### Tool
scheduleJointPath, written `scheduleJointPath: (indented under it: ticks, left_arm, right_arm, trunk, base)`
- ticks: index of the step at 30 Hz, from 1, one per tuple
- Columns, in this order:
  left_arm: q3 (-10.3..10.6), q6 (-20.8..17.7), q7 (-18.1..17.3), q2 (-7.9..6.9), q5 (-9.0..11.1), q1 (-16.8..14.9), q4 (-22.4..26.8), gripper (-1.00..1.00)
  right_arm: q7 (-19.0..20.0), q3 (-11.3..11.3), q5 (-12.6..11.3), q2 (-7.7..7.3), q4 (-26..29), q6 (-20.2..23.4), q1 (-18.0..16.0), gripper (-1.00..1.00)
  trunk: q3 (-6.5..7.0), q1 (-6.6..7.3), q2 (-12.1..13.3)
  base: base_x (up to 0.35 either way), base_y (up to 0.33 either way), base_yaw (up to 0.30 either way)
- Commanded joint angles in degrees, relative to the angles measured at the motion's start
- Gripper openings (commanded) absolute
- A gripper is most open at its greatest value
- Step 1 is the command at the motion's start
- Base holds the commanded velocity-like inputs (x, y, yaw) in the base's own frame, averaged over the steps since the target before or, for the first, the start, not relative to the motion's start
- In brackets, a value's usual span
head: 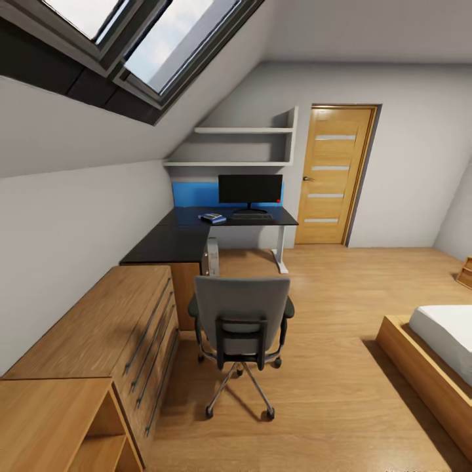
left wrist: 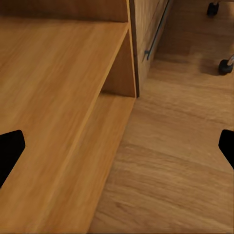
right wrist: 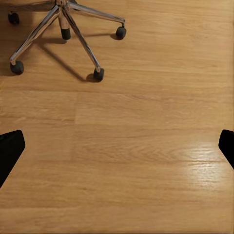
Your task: In the bedroom, organize the workspace by keeping the computer under the desk, ensuring the monitor is on the desk, placing the keyboard on the desk next to the monitor, placing the mouse on the desk next to the keyboard, moving the folder from the swivel chair onto the desk next to the mouse, stacking the notebook on top of the folder with the pen on top of the notebook, and positioning the swivel chair next to the desk.
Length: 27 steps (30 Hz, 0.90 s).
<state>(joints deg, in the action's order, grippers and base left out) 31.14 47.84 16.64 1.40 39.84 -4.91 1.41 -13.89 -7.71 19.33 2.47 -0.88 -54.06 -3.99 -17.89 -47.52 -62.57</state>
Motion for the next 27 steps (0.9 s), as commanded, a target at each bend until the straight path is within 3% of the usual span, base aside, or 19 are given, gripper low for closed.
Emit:
scheduleJointPath:
  ticks: [1, 20, 27]
  left_arm:
    - [0.49, 0.06, 0.56, 0.01, -0.02, -0.03, 0.0, 1.0]
    - [0.54, 0.34, 0.6, 0.01, -0.19, -0.02, 0.0, 1.0]
    - [0.65, 0.18, 0.6, 0.08, -0.18, -0.01, 0.0, 1.0]
  right_arm:
    - [-0.26, -0.45, 0.62, 0.0, -0.09, -0.17, -0.06, 1.0]
    - [-0.22, -0.29, 0.62, -0.16, -0.09, -0.19, -0.06, 1.0]
    - [-0.18, -0.29, 0.62, -0.24, -0.09, -0.16, -0.06, 1.0]
  trunk:
    - [-0.07, 0.0, -0.05]
    - [-0.07, 0.0, -0.05]
    - [-1.33, -1.54, -2.86]
  base:
    - [-0.031, 0.019, -0.001]
    - [-0.004, 0.003, 0.0]
    - [0.0, 0.0, 0.0]
